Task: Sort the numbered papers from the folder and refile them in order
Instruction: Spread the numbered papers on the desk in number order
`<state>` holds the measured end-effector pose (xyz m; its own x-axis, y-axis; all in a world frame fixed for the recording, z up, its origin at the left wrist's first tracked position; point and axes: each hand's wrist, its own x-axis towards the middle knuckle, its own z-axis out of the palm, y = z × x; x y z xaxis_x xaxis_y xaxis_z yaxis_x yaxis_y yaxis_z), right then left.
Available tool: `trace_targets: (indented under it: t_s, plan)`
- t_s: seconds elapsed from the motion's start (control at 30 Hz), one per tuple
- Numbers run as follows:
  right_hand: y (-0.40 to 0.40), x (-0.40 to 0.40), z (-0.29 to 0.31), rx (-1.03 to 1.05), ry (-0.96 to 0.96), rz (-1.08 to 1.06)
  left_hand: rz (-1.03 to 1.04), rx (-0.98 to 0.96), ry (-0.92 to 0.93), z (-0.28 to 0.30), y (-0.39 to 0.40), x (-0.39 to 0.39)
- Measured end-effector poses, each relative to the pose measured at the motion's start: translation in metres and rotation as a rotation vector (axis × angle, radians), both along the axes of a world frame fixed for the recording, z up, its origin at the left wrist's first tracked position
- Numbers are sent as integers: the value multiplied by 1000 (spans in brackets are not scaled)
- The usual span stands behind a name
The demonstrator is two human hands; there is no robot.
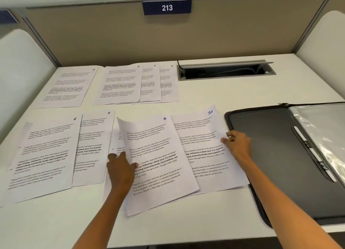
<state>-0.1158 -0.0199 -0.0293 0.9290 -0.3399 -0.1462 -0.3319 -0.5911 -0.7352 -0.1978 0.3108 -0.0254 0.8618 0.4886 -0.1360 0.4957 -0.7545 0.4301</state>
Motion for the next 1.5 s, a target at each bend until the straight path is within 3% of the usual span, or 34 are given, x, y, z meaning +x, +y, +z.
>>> trace_targets:
  t_s: [0.2,0.33,0.47,0.6,0.7,0.9,1.1,1.33,1.4,1.5]
  plan:
    - [9,-2,6,-146,-26,37,6,106,-27,3,-6,-4]
    - [28,-10,9,-448,-198,149,138,-159,-254,18,3,-5]
    - [57,-25,-1,-621,-329,308,147,-215,-395,41,32,-4]
    - [67,-38,-25,-801,-304,625,281,-393,-415,53,71,-5]
    - [55,-41,-28,-880,-264,645,376,-542,-420,57,95,-8]
    - [35,-39,-20,-847,-289,693,511,-750,-467,52,115,-13]
    - [44,-50,-15,-641,22,800,516,-805,-506,52,109,-5]
    - [51,-66,-12,-660,89,640,493,-796,-529,57,115,-1]
    - [60,-67,-11,-610,37,602,492,-798,-528,58,117,-1]
    - [85,-71,-4,-476,-256,624,498,-785,-532,60,117,1]
